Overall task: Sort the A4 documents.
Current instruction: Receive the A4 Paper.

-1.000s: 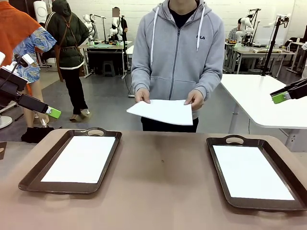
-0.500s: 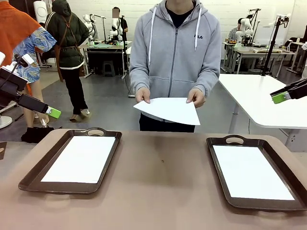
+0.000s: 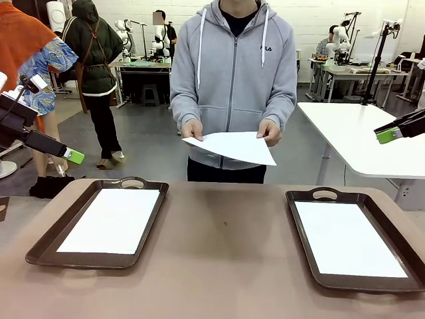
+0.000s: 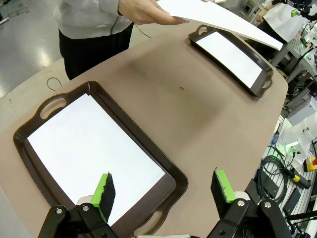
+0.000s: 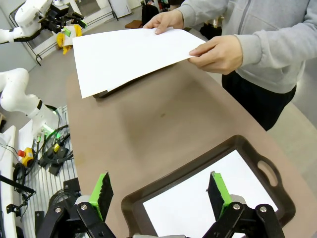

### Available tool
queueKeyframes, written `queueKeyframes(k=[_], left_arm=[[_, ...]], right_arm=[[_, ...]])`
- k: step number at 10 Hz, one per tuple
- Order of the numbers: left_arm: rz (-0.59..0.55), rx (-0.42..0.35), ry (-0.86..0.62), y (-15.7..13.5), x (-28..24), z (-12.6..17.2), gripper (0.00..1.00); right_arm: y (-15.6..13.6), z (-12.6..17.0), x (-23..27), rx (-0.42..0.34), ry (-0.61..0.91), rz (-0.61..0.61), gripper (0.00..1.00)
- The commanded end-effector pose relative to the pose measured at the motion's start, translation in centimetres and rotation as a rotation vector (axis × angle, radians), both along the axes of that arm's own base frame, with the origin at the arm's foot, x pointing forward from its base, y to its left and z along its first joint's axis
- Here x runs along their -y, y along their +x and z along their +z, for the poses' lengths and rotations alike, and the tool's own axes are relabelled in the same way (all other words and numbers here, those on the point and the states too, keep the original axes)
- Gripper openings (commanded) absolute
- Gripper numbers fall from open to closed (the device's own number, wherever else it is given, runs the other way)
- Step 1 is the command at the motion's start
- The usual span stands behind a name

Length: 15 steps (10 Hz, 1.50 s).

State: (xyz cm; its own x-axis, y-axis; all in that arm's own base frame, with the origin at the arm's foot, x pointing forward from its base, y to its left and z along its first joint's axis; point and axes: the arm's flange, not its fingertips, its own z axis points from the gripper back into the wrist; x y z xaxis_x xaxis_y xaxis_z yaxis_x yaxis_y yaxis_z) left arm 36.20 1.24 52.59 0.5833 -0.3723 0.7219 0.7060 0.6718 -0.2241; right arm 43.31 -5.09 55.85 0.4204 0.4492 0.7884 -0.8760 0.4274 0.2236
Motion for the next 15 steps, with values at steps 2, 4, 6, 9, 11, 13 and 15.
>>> queueKeyframes(k=[2, 4, 6, 9, 11, 13, 15], left_arm=[[-0.003, 0.002, -0.007, 0.05, 0.01, -0.04, 1.00], [-0.003, 0.002, -0.007, 0.05, 0.01, -0.04, 1.00], [-0.003, 0.002, -0.007, 0.05, 0.01, -0.04, 1.00], [-0.003, 0.002, -0.007, 0.05, 0.01, -0.04, 1.00], [-0.003, 0.002, -0.007, 0.05, 0.01, -0.04, 1.00], [-0.003, 0.002, -0.007, 0.05, 0.01, -0.04, 1.00], [-0.003, 0.002, -0.007, 0.05, 0.01, -0.04, 1.00]], right_arm=[[-0.01, -0.05, -0.02, -0.001, 0.001, 0.001, 1.00], [-0.01, -0.05, -0.02, -0.001, 0.001, 0.001, 1.00], [-0.01, -0.05, -0.02, -0.001, 0.001, 0.001, 1.00], [-0.01, -0.05, -0.02, -0.001, 0.001, 0.001, 1.00], [-0.01, -0.05, -0.02, -0.001, 0.001, 0.001, 1.00], [-0.01, -0.05, -0.02, -0.001, 0.001, 0.001, 1.00], [-0.01, -0.05, -0.02, -0.001, 0.001, 0.001, 1.00]])
